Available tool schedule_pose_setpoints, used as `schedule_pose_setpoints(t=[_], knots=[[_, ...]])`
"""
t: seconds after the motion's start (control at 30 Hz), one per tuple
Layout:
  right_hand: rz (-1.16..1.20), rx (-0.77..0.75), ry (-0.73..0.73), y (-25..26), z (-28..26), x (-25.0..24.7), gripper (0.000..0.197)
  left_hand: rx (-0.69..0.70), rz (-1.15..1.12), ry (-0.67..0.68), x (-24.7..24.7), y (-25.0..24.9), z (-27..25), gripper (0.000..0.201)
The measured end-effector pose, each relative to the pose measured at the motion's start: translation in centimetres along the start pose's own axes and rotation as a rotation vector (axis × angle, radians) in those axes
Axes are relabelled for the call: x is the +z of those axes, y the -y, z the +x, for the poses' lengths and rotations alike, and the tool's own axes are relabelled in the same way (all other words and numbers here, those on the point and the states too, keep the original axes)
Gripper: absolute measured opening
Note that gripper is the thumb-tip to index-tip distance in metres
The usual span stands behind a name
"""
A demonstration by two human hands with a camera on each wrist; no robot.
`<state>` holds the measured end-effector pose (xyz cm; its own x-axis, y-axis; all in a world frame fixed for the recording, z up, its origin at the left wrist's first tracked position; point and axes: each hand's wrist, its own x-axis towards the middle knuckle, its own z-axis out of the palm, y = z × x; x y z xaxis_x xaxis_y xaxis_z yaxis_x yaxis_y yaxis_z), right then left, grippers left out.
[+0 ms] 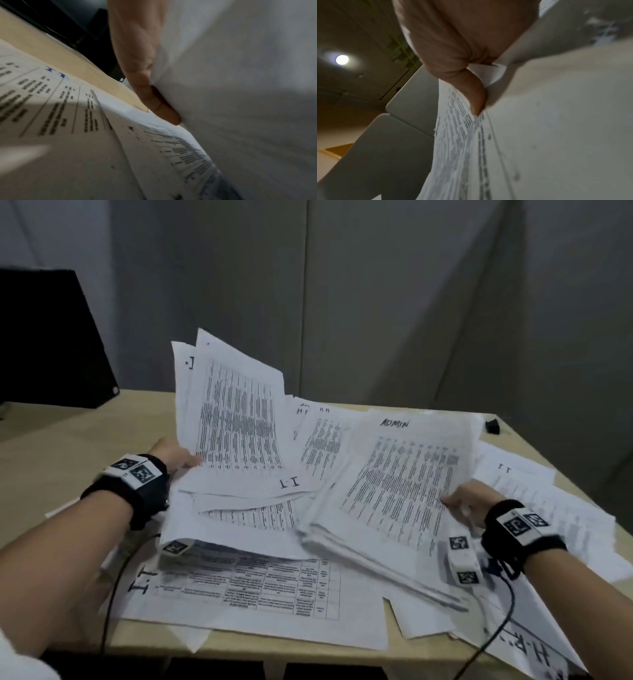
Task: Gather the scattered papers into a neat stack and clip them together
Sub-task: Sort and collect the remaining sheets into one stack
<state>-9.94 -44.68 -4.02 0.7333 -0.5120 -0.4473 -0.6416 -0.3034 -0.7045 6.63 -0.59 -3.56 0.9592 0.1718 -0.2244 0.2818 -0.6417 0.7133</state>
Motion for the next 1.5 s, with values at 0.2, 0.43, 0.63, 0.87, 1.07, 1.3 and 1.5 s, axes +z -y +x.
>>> schedule_pose_setpoints(t=[0.2,0.43,0.63,0.87,1.07,1.3,1.5], knots=[[-0.054,0.046,0.077,2.9,1.2,1.9,0.030,0.120,0.182,0.057,1.1,0.9,4.3,0.039],[0.040,-0.007,0.124,4.5,2.7,4.2,0.009,0.141,0.317,0.234,2.7,-0.8,7.5,0.051],[0.063,-0.146,-0.205,5.2,3.8,2.7,0.040,0.085,0.450,0.182,2.5,0.1,9.3,0.066],[0.035,-0.016,-0.357,4.7,4.5,2.1,0.041,0.054,0.344,0.107,1.6,-0.9,9.9,0.057],[-0.089,0.018,-0.261,4.8,4.5,3.5,0.041,0.126,0.313,0.246,3.7,-3.4,9.2,0.050],[-0.068,-0.004,-0.238,4.8,4.7,4.1,0.041,0.128,0.360,0.191,4.8,-4.8,9.5,0.050],[-0.027,-0.018,-0.225,4.6,4.7,4.0,0.041,0.066,0.317,0.234,5.1,-4.7,12.3,0.105]])
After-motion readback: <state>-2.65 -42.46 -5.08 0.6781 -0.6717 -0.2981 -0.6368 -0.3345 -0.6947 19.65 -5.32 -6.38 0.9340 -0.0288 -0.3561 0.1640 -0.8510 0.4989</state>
